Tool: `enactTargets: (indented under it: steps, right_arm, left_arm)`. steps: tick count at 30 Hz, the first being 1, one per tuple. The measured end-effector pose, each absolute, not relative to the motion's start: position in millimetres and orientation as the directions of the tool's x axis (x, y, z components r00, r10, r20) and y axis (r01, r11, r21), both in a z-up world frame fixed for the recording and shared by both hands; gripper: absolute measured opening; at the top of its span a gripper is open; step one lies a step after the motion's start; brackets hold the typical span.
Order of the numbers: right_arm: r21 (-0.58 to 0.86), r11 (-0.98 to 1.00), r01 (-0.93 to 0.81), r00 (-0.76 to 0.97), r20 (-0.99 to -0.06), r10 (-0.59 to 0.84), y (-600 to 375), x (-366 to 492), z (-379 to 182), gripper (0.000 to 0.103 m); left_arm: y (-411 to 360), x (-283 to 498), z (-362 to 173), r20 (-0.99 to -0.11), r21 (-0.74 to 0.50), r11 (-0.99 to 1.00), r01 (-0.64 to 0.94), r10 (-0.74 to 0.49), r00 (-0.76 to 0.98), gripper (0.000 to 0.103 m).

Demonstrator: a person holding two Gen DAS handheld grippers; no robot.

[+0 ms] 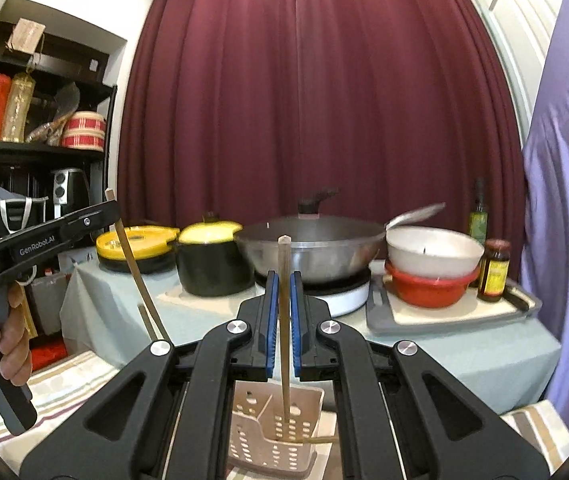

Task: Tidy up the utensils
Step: 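Lift both chopsticks upright and carry them over the white holder, then drop both chopsticks into the white holder and open both tools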

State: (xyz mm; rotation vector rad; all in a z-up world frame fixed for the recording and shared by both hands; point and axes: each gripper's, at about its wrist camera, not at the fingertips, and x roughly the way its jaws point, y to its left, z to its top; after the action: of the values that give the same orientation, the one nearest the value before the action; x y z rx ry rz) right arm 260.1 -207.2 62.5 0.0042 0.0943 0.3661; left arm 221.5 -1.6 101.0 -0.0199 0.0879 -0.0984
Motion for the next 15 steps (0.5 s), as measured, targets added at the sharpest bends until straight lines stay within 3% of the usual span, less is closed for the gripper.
enactTargets:
  steps: [15]
  right_arm:
    - [0.016, 0.94, -0.342, 0.919, -0.204, 0.338, -196, 279, 19, 0.01]
  left_arm:
    - [-1, 243, 61, -0.198, -0.02, 0.993, 0.118, -0.119, 0.973, 0.007]
